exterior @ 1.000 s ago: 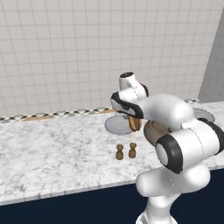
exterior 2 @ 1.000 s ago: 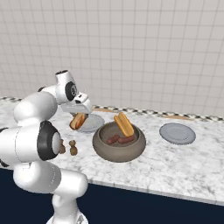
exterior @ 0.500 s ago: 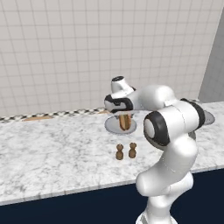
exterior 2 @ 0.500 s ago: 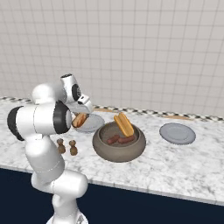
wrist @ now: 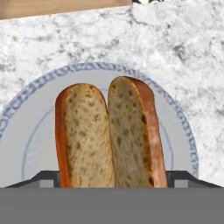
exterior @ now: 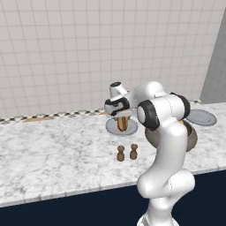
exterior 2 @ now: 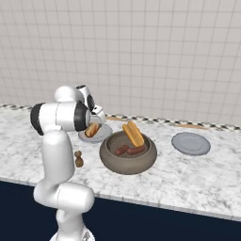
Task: Place one bun and one sausage from the bowl on each plate.
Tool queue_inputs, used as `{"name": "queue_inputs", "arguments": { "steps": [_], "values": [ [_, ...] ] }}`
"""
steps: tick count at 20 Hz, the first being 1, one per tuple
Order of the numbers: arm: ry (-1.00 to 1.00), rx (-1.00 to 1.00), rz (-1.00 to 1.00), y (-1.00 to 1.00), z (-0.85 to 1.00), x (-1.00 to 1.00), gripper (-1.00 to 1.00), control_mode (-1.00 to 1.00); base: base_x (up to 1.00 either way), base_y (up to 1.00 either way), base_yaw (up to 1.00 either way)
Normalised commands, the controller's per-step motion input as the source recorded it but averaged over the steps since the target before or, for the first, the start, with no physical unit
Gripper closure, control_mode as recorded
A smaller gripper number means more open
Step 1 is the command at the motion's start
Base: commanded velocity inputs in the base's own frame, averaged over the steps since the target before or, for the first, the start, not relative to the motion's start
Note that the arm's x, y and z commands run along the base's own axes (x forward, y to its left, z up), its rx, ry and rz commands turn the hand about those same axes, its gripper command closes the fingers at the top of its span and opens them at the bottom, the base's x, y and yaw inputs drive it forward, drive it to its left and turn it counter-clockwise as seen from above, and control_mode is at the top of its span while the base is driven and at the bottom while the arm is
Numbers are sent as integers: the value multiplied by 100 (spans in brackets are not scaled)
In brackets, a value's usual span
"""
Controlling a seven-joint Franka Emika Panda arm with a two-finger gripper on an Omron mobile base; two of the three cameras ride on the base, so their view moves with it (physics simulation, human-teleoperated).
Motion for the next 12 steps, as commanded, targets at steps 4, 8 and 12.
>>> {"name": "queue_inputs", "arguments": {
  "steps": [4, 8, 12],
  "values": [
    [0, 0, 0, -34, -2, 4, -100, -100, 0, 0, 0],
    [-2, 4, 0, -27, 3, -1, -100, -100, 0, 0, 0],
    [-13, 5, -1, -34, 28, -40, -100, -100, 0, 0, 0]
  ]
}}
